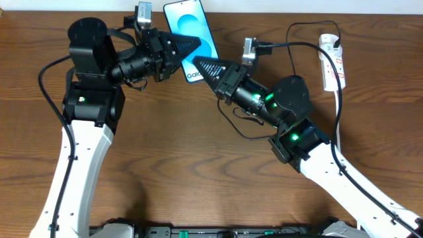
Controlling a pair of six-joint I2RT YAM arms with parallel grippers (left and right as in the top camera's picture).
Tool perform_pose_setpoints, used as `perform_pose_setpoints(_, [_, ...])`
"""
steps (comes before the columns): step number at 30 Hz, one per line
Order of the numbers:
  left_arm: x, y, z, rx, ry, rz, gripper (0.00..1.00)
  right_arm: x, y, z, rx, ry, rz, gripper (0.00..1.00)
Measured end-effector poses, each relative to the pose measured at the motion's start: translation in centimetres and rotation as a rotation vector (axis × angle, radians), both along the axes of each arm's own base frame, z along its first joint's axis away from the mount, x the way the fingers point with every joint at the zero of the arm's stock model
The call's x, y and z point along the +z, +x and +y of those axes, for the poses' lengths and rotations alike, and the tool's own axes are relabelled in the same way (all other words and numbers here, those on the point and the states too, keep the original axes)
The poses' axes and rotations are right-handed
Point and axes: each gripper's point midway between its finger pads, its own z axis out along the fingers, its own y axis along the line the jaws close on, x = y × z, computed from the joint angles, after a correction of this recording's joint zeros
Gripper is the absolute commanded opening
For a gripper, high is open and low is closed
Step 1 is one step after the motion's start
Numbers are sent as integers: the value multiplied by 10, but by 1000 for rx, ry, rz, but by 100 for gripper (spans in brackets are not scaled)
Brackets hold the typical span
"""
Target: Plug charger to phone and switch on socket
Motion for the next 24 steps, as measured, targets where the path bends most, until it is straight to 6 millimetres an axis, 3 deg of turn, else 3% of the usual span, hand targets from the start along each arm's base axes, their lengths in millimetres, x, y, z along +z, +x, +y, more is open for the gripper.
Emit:
perform_pose_setpoints(5, [0, 0, -1, 0, -3, 8, 7, -2, -1, 1, 4, -12, -4, 27])
perform_pose_setpoints(13, [0, 0, -1, 5, -11, 26, 7, -6, -1, 1, 11, -23, 5, 45])
perform_pose_setpoints(24, [0, 3, 0, 22, -15, 40, 7, -13, -1, 2, 12, -51, 15, 59])
